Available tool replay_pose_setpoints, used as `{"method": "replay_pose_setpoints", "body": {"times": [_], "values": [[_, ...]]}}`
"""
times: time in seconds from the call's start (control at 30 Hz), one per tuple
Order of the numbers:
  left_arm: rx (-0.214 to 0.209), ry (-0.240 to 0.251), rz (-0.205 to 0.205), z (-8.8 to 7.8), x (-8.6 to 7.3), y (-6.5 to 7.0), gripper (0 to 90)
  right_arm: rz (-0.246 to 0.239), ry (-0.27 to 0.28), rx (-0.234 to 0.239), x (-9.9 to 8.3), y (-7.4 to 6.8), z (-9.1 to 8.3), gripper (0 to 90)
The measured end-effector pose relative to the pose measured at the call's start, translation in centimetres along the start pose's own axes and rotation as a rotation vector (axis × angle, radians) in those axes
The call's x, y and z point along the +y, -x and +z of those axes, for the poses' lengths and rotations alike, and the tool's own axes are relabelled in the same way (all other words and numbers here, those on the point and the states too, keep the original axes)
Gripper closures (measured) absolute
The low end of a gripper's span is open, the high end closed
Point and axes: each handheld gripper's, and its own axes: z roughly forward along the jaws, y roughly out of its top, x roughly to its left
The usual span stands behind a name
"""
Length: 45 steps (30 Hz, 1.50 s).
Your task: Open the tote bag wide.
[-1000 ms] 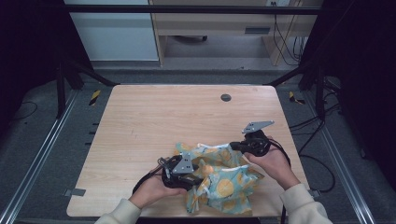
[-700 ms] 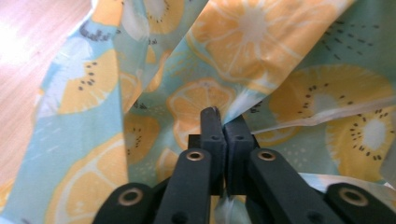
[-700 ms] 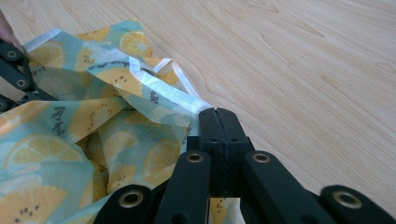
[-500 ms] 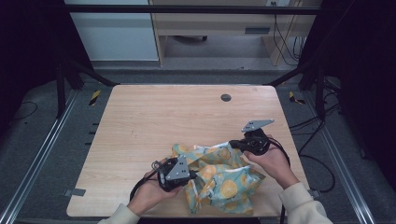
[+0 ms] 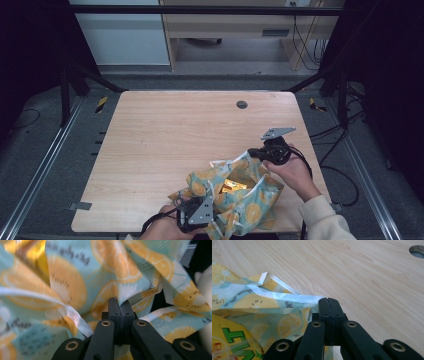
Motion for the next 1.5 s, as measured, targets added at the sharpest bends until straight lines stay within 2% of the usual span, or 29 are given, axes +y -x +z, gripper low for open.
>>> {"method": "replay_pose_setpoints", "body": {"times": [0.03,0.07,0.1,0.17,0.23,0.37,0.5,0.6,0.67,0.7,0.77,0.87,0.9,0.97,1.07,1.1,1.13,1.2,1.37,1.47,1.5], "values": [[-0.005,-0.011,-0.008,0.2,-0.3,-0.3,90.0,0.0,0.001,0.0,-0.1,0.2,0.1,90.0],[-0.034,-0.013,-0.003,0.4,-0.6,-0.5,90.0,0.01,-0.005,-0.004,-0.4,0.4,0.2,90.0],[-0.014,-0.042,-0.021,0.4,-0.9,-0.6,90.0,0.02,-0.008,-0.006,-0.6,0.6,0.3,90.0],[-0.013,-0.055,-0.039,0.6,-1.3,-0.6,90.0,0.03,-0.014,-0.01,-1.2,1.2,0.6,90.0],[-0.022,-0.082,-0.042,0.8,-1.6,-0.6,90.0,0.055,-0.028,-0.019,-1.9,1.7,0.9,90.0],[-0.006,-0.108,-0.055,0.6,-2.0,-0.8,90.0,0.093,-0.051,-0.035,-3.0,2.5,1.5,90.0],[-0.001,-0.117,-0.082,0.2,-2.5,-1.0,90.0,0.105,-0.074,-0.051,-3.7,3.3,1.8,90.0],[0.004,-0.126,-0.087,0.1,-2.8,-0.9,90.0,0.106,-0.097,-0.077,-4.1,3.9,2.0,90.0],[0.006,-0.114,-0.088,0.0,-2.9,-0.8,90.0,0.116,-0.098,-0.068,-4.4,3.9,1.9,89.6],[0.018,-0.102,-0.088,-0.1,-2.9,-0.7,90.0,0.113,-0.091,-0.062,-4.4,3.9,1.9,84.6],[0.053,-0.082,-0.097,-0.4,-2.8,-0.7,80.5,0.111,-0.057,-0.059,-4.2,3.5,1.3,74.0],[0.09,-0.048,-0.117,-1.0,-2.6,-0.8,66.8,0.087,0.0,-0.082,-3.3,2.7,-0.2,56.1],[0.113,-0.024,-0.127,-1.3,-2.5,-0.8,63.0,0.082,0.01,-0.092,-3.1,2.4,-0.6,53.2],[0.134,0.023,-0.148,-2.0,-2.2,-0.8,58.3,0.061,0.039,-0.104,-2.5,1.7,-1.7,46.8],[0.164,0.07,-0.159,-2.9,-1.5,-0.8,51.7,0.04,0.089,-0.119,-1.4,0.5,-3.4,37.2],[0.194,0.092,-0.162,-3.4,-1.1,-0.9,49.6,0.03,0.098,-0.119,-1.2,0.2,-3.8,34.6],[0.205,0.099,-0.164,-3.7,-0.9,-0.9,46.6,0.02,0.111,-0.119,-0.7,-0.5,-4.5,32.3],[0.223,0.124,-0.168,-4.2,-0.5,-1.2,44.6,0.005,0.126,-0.119,-0.4,-1.2,-5.2,29.6],[0.285,0.132,-0.169,-4.8,0.6,-2.4,43.8,-0.043,0.135,-0.074,-0.4,-3.5,-6.2,32.1],[0.318,0.11,-0.161,-4.4,0.9,-3.0,43.3,-0.069,0.128,-0.041,-1.0,-4.8,-6.6,33.1],[0.321,0.105,-0.172,-4.2,0.9,-3.2,42.8,-0.075,0.128,-0.029,-1.2,-5.1,-6.8,33.1]]}}
